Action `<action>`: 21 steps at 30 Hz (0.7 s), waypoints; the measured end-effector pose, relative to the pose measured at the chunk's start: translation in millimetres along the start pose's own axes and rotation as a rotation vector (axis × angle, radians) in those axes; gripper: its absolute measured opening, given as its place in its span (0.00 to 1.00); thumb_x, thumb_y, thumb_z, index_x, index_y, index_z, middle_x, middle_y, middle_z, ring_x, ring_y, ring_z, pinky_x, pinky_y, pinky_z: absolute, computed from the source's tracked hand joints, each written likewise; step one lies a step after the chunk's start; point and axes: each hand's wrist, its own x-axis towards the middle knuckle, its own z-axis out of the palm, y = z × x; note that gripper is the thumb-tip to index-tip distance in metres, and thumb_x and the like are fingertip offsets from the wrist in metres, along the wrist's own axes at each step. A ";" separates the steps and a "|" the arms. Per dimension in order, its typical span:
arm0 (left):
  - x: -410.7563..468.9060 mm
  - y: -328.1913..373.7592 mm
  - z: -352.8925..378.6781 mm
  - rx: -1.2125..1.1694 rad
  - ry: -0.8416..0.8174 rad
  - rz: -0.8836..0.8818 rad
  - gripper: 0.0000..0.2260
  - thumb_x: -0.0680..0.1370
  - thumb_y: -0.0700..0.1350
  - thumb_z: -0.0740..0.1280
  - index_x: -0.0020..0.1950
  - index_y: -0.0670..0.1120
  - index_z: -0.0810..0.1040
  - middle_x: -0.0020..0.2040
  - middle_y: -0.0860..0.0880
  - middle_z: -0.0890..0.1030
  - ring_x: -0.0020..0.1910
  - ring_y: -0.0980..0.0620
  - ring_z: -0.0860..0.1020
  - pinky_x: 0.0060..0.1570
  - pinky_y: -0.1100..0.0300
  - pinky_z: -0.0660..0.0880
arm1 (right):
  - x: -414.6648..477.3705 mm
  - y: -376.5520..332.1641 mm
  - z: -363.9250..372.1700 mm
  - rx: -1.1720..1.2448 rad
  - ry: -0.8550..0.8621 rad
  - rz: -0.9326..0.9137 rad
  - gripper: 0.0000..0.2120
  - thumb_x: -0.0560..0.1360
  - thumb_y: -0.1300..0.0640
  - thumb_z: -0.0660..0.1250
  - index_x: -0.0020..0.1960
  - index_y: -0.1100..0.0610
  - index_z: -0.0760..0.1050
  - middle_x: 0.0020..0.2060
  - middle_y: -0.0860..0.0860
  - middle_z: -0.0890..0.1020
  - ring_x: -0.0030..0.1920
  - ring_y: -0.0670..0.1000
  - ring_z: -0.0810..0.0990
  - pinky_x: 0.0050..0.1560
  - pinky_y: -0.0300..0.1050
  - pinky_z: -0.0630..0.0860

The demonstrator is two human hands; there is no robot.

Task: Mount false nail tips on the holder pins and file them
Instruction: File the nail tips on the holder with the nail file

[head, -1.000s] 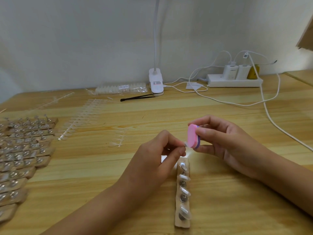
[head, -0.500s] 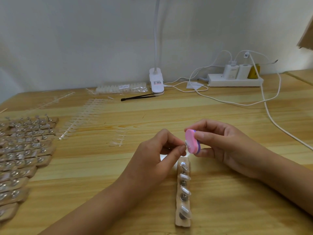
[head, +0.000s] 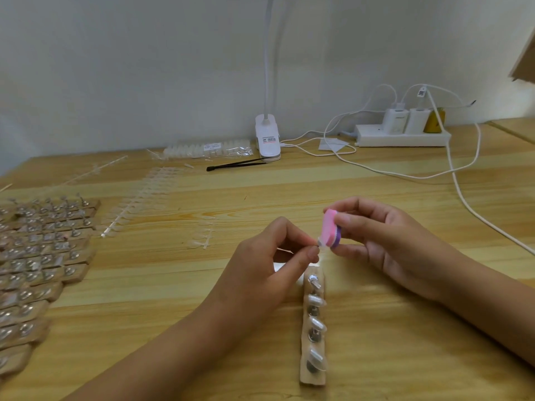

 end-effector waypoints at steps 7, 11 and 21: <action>2.7 -3.1 -4.1 -0.074 0.029 -0.042 0.05 0.78 0.44 0.69 0.49 0.54 0.81 0.44 0.54 0.83 0.48 0.56 0.82 0.50 0.59 0.79 | -5.8 -1.1 4.2 -0.068 -0.146 0.002 0.08 0.70 0.55 0.76 0.49 0.52 0.82 0.40 0.50 0.83 0.43 0.47 0.84 0.42 0.40 0.81; 2.0 -4.2 -2.2 -0.091 0.016 -0.040 0.02 0.77 0.48 0.69 0.48 0.55 0.80 0.44 0.55 0.84 0.48 0.55 0.83 0.50 0.61 0.79 | -1.0 1.1 4.6 -0.012 0.077 -0.058 0.10 0.66 0.56 0.78 0.46 0.53 0.83 0.39 0.51 0.84 0.42 0.47 0.84 0.40 0.38 0.80; 1.7 -6.9 -1.9 -0.114 0.018 -0.045 0.03 0.76 0.47 0.69 0.46 0.56 0.80 0.43 0.54 0.85 0.46 0.55 0.83 0.49 0.62 0.79 | 4.7 4.2 1.1 -0.010 0.108 -0.053 0.11 0.67 0.55 0.76 0.49 0.55 0.81 0.41 0.52 0.83 0.40 0.45 0.81 0.39 0.36 0.79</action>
